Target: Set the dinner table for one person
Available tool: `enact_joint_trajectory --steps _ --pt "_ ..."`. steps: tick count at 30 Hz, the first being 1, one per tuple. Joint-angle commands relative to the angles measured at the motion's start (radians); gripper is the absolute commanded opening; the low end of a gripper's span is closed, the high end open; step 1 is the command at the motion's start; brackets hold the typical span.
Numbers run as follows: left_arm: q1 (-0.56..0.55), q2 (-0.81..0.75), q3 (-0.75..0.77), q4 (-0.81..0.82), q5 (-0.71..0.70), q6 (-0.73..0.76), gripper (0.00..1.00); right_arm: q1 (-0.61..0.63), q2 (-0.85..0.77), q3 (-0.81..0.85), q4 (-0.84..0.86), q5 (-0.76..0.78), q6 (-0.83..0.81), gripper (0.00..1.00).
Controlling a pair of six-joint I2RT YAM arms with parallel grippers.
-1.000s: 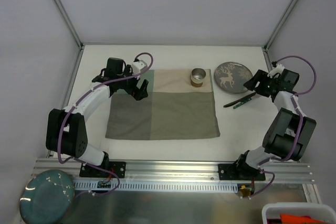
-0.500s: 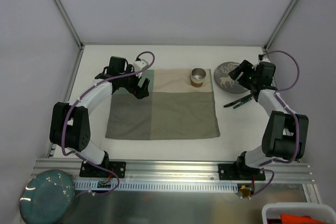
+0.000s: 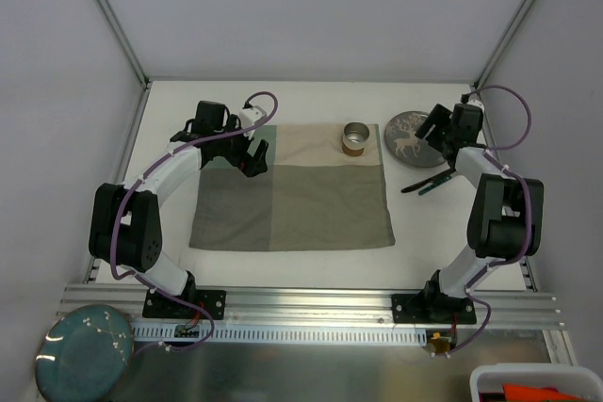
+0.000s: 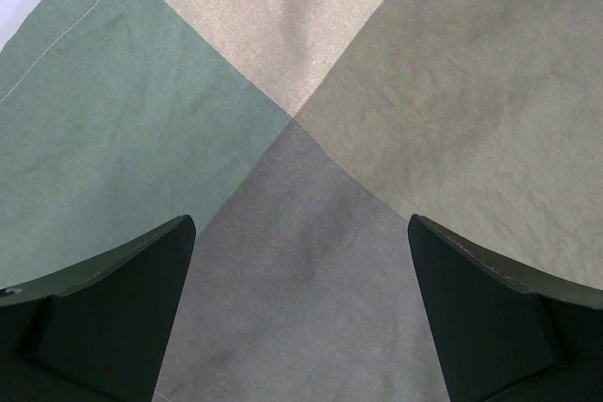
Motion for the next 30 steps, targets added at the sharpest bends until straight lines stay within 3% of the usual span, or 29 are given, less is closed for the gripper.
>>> enact_joint_trajectory --steps 1,9,13,19,25,28,30 --pt "-0.008 -0.005 0.021 0.014 0.025 -0.013 0.99 0.014 0.007 0.07 0.014 0.069 -0.078 0.78" --pt "-0.008 -0.024 0.009 0.014 0.002 -0.007 0.99 0.015 0.007 0.126 -0.019 0.046 -0.156 0.79" --pt "-0.008 -0.067 0.033 0.012 -0.073 -0.001 0.99 0.021 0.068 0.276 -0.165 0.0 -0.302 0.8" --pt "-0.008 -0.1 0.116 -0.015 -0.135 -0.017 0.99 0.015 0.28 0.678 -0.518 -0.049 -0.394 0.8" --pt "-0.008 -0.013 0.325 -0.053 -0.136 -0.072 0.99 0.017 0.424 0.944 -0.708 -0.049 -0.399 0.81" --pt "-0.006 0.13 0.521 -0.127 -0.06 -0.12 0.99 0.026 0.43 0.987 -0.745 -0.043 -0.406 0.81" --pt "-0.008 0.233 0.729 -0.236 -0.026 -0.145 0.99 0.043 0.438 1.01 -0.759 0.014 -0.477 0.82"
